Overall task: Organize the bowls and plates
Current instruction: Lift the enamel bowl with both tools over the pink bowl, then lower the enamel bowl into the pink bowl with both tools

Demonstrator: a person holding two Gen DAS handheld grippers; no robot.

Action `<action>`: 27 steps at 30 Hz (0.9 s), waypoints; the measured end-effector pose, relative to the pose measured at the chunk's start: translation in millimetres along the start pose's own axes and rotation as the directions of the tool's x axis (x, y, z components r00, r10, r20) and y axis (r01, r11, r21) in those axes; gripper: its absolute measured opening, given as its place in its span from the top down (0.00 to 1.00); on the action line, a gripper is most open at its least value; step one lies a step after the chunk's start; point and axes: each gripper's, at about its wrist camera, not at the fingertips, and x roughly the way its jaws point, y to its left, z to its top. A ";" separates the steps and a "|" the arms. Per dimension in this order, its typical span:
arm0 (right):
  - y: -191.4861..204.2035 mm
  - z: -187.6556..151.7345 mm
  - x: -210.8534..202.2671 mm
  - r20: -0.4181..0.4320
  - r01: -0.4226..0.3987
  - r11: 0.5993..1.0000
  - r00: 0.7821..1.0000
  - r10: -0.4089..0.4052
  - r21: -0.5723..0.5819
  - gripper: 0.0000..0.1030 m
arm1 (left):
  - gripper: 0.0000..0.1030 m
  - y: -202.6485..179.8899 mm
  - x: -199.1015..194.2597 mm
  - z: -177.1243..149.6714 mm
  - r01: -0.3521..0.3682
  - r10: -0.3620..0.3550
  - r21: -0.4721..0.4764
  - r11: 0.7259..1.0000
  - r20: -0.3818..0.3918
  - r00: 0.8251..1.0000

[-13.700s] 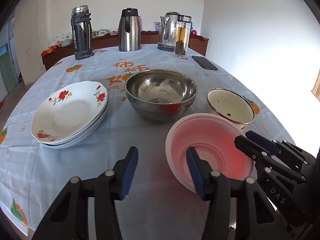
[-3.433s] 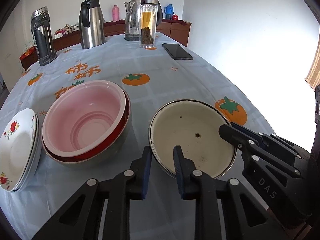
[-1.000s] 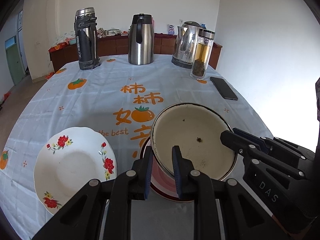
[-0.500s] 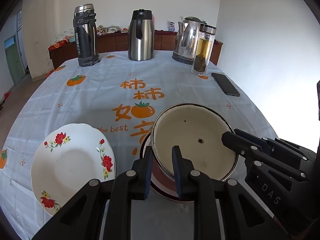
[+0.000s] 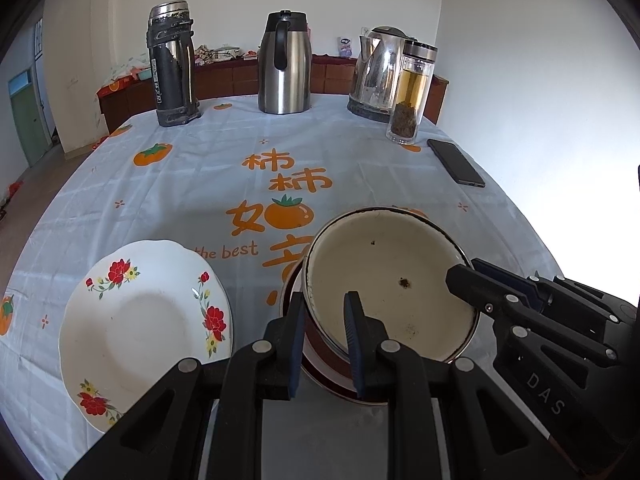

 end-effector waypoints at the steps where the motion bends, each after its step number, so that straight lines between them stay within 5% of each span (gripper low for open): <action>1: 0.3 -0.4 0.6 -0.002 0.000 1.000 1.000 0.000 -0.001 0.86 | 0.79 0.4 0.7 -0.3 -0.001 0.001 0.000 1.000 -0.002 1.000; 27: 1.4 -3.7 6.3 -0.025 0.007 1.000 1.000 -0.007 -0.011 0.86 | 0.79 -0.5 8.2 -3.8 -0.013 0.013 0.015 1.000 -0.029 0.999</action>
